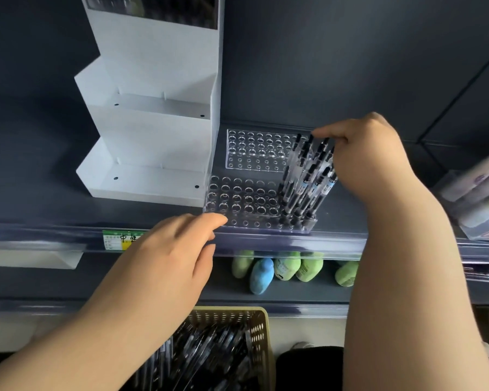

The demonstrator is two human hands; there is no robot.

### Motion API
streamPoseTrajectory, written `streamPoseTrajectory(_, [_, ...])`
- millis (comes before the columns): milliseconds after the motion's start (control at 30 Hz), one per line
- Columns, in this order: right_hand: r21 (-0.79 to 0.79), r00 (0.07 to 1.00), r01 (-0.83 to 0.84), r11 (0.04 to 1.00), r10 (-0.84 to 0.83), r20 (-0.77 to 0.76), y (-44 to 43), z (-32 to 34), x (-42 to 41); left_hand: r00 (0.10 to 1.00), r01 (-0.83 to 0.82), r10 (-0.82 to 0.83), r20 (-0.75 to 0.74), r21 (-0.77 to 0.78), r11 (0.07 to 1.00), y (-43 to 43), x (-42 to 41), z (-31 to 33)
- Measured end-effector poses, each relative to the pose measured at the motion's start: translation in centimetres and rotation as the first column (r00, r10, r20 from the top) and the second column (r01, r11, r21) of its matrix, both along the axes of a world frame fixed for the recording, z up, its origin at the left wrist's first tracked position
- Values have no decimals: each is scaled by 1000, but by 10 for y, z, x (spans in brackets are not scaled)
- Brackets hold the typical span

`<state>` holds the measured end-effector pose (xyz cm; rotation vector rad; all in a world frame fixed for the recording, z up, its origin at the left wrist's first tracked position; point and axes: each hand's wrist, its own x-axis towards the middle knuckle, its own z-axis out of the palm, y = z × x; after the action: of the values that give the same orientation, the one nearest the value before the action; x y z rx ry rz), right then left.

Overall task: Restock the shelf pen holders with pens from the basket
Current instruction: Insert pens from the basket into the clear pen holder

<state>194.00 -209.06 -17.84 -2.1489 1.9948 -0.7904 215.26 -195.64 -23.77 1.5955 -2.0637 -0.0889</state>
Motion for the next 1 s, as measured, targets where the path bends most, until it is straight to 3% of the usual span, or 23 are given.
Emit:
streamPoseTrajectory(233, [-108, 1000, -12, 994, 15, 23, 26, 18, 0, 993, 15, -15, 114, 8, 1000, 2, 18, -8])
streamPoseTrajectory(400, [-107, 987, -135, 985, 144, 76, 72, 6, 22, 987, -39, 10, 160, 176, 984, 21, 37, -29])
streamPoseTrajectory(533, [85, 950, -274, 958, 256, 179, 111, -44, 47, 977, -127, 38, 210, 429, 894, 35, 46, -56])
streamPoseTrajectory(600, [278, 954, -294, 914, 264, 140, 129, -82, 58, 974, -168, 60, 219, 518, 839, 43, 51, -72])
streamPoseTrajectory(733, [615, 932, -275, 739, 362, -18, 154, -147, 74, 952, -260, 87, 295, 623, 737, 53, 63, -105])
streamPoseTrajectory(833, [731, 906, -214, 648, 412, -100, 164, -173, 83, 948, -285, 95, 303, 677, 679, 58, 67, -126])
streamPoseTrajectory(1000, [817, 918, -217, 535, 396, -15, 174, -207, 100, 920, -376, 143, 365, 719, 585, 67, 66, -152])
